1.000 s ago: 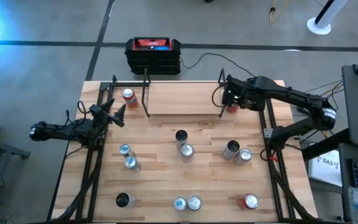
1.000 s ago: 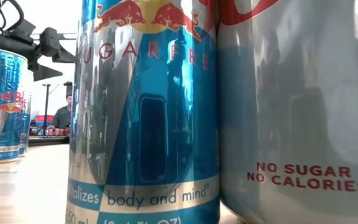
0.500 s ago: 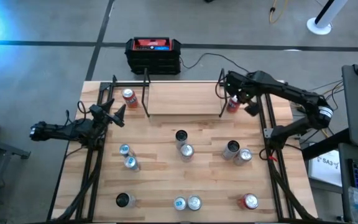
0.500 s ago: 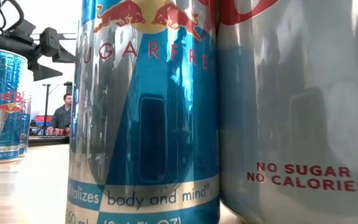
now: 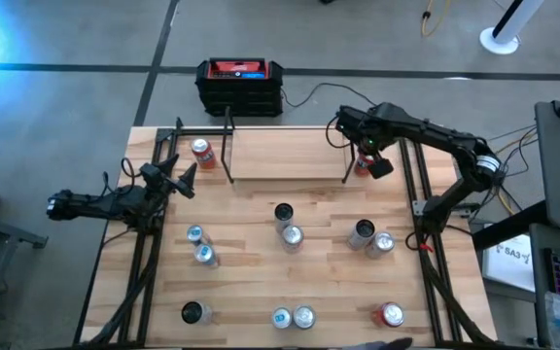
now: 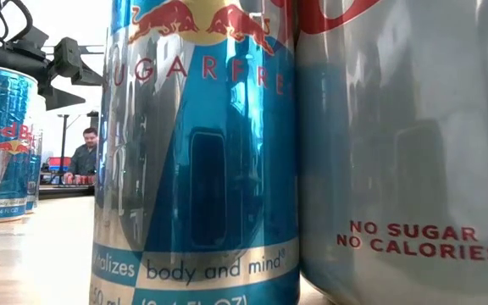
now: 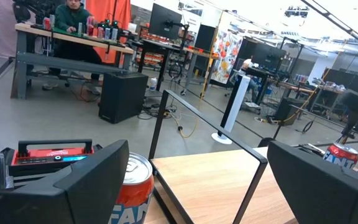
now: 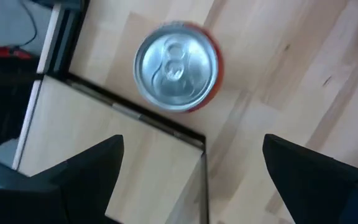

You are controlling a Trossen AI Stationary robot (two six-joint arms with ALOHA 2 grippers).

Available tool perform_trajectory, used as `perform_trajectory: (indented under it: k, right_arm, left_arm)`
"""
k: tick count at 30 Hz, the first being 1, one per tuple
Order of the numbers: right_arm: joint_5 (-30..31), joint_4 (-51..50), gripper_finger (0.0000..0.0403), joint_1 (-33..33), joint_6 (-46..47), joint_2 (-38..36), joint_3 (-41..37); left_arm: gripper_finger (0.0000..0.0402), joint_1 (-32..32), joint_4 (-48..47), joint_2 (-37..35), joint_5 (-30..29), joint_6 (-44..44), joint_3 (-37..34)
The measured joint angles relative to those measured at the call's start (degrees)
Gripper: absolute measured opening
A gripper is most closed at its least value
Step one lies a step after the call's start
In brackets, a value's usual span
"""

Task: Place canned beverage on shelf
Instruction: Put the top right red soda can on the shelf

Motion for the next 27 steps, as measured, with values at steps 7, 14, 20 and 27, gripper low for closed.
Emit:
perform_trajectory:
  k: [7,14,20,27]
  right_arm:
    - [4.7,-5.6,0.037,0.0,9.1,-1.7,1.9]
    - [4.6,-4.8,0.037,0.0,12.7,-3.0,1.9]
    - [3.6,-5.6,0.037,-0.7,13.0,-2.4,1.9]
    - [-0.3,-7.5,0.037,-2.6,12.7,-0.5,1.9]
  left_arm:
    - [0.0368,0.0,0.0,0.0,0.0,0.0,0.0]
    - [0.0368,0.0,0.0,0.0,0.0,0.0,0.0]
    - [0.0368,0.0,0.0,0.0,0.0,0.0,0.0]
    - [0.0368,0.0,0.0,0.0,0.0,0.0,0.0]
